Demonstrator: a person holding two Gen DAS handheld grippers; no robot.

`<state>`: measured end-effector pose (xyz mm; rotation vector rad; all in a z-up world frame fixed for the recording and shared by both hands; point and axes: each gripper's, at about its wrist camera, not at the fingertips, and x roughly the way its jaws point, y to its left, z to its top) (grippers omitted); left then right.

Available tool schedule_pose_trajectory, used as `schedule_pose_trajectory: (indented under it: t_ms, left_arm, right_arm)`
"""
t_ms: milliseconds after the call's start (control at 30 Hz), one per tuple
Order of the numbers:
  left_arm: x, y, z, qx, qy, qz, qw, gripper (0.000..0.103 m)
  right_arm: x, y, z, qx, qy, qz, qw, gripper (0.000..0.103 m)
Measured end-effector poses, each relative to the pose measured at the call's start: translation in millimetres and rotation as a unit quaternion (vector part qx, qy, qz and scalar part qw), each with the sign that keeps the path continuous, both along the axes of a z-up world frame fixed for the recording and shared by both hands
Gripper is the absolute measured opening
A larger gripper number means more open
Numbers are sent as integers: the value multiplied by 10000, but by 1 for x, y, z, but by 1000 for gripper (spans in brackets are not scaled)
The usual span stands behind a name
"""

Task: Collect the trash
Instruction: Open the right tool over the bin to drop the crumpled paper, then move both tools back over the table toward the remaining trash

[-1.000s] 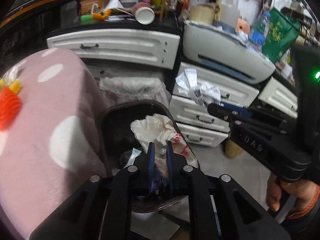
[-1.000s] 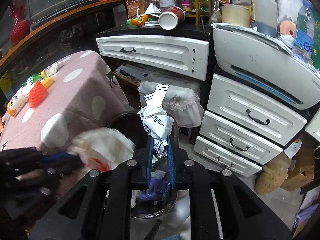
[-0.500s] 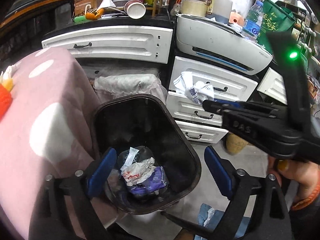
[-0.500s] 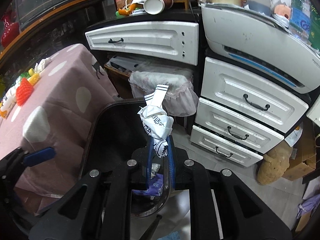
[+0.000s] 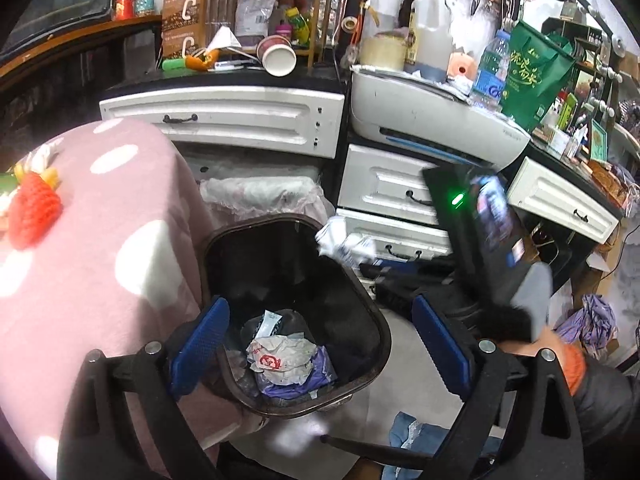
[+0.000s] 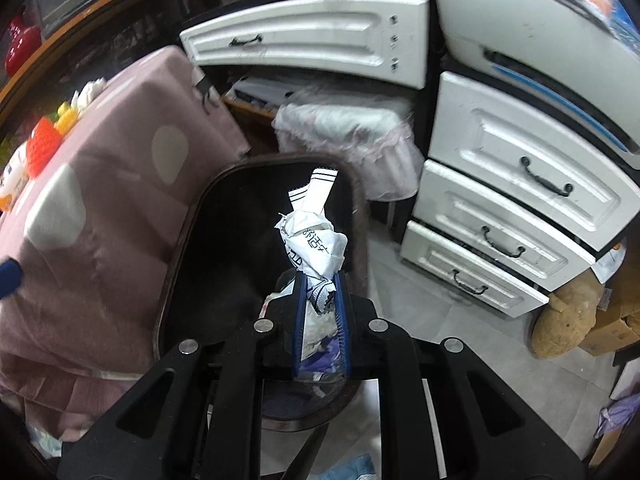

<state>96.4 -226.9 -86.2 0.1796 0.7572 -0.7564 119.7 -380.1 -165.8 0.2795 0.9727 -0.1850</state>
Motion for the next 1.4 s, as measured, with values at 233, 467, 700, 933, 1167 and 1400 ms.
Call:
schedule_pose_trajectory:
  t_ms: [233,467,700,933,1167,1400]
  left_arm:
    - [-5,13,10,-132,-85,127,9998,92]
    - [-5,24,11,-199,-76,278,9994,92]
    - [-6,37,15,-299,-27,414,9987,93]
    - [-13,51,24,-395,-167,537,9976,96]
    - [-14,68,35,-364,-323,699,9964,97]
    - [-7,95,52,-307,-485,886,9944,97]
  right_arm:
    - [11,21,-19,25,231,269,9994,15]
    - [13,27,-33,94,345,349,9987,76]
    - [10,26,-26,130,251,278,9992,82]
    - [7,29,-5,117,22,341,9993,84]
    - [1,44,42,-94,-534,497,9973,90]
    - [-1,69,88,-421,-1154,733,9897,94]
